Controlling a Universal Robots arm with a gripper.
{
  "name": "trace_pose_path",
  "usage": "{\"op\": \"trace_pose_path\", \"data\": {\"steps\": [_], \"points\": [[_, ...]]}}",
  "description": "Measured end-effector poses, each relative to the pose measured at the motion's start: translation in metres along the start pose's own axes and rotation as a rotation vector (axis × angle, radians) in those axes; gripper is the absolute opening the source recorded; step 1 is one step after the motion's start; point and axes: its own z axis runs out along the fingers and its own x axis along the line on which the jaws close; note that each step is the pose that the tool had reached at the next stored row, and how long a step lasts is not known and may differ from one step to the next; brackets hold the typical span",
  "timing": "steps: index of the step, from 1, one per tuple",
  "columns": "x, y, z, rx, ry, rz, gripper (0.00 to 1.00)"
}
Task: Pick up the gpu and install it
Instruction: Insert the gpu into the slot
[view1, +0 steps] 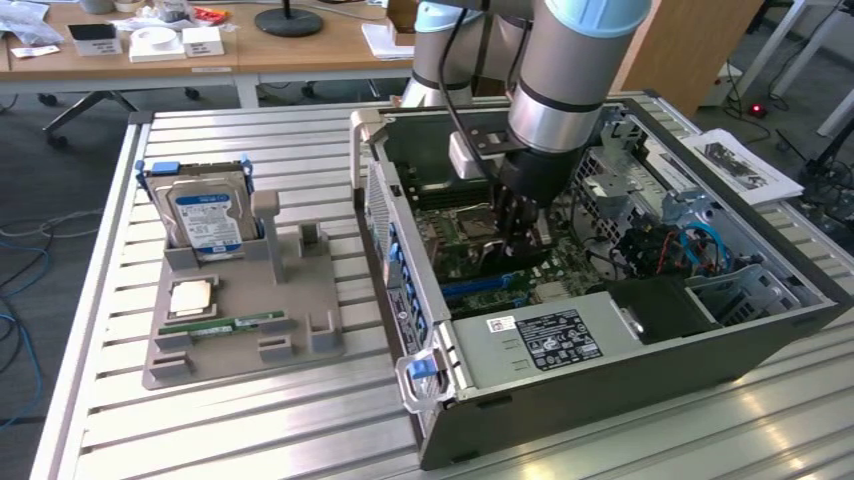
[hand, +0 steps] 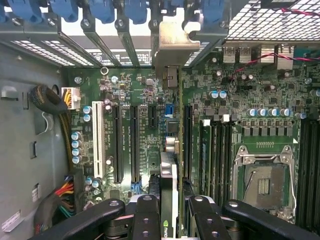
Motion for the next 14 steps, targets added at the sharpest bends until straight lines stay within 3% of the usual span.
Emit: {"op": "trace_pose_path", "data": {"steps": [14], "points": [[-0.0009,0.0040,0.0010,0.0001,-0.0003,0.000,0.27]]}}
